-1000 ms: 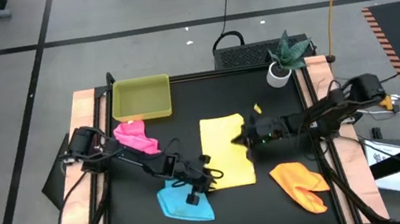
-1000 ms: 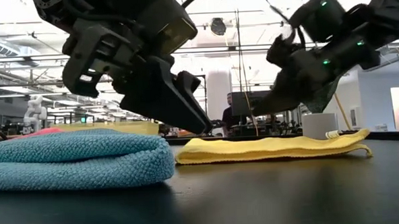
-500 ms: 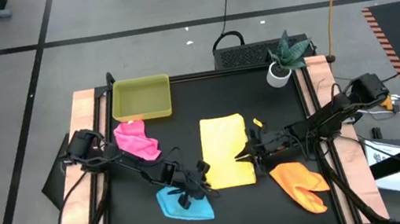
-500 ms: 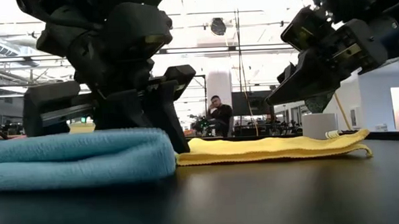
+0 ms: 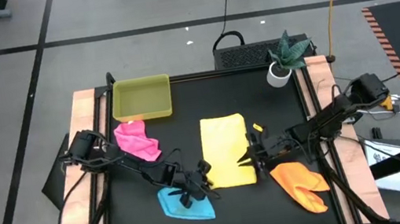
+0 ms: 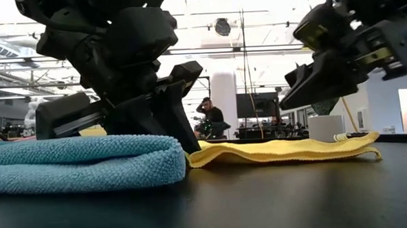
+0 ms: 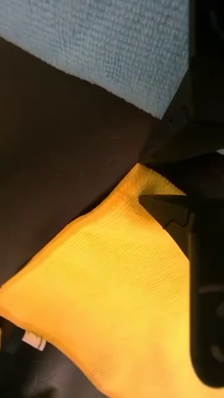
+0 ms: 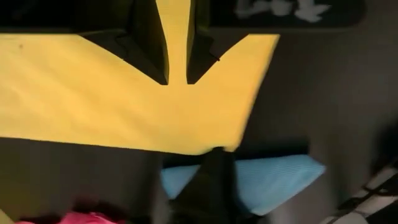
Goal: Fold microfiber towels
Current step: Fold the yellow microfiber cloth
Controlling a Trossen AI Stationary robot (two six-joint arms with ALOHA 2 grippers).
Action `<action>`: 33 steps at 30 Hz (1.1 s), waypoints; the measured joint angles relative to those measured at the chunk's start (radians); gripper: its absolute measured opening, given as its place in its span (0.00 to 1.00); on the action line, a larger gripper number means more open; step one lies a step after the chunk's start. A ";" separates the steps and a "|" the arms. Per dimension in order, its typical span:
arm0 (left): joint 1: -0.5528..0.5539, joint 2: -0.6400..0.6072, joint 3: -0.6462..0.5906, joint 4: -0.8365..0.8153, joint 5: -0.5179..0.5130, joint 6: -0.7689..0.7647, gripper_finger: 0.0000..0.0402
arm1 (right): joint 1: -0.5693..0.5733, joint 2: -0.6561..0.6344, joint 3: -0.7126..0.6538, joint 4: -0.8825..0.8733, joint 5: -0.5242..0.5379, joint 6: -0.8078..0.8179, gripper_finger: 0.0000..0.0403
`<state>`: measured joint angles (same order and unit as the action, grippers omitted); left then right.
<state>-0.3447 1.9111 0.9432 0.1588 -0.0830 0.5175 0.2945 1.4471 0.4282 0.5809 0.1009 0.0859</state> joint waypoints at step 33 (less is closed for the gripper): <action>0.004 -0.137 -0.002 0.049 -0.026 -0.323 0.01 | 0.334 0.176 0.090 -0.213 0.300 -0.307 0.42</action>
<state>-0.3405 1.7737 0.9417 0.2078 -0.1089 0.1940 0.6285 1.6229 0.5181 0.3679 0.4012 -0.2216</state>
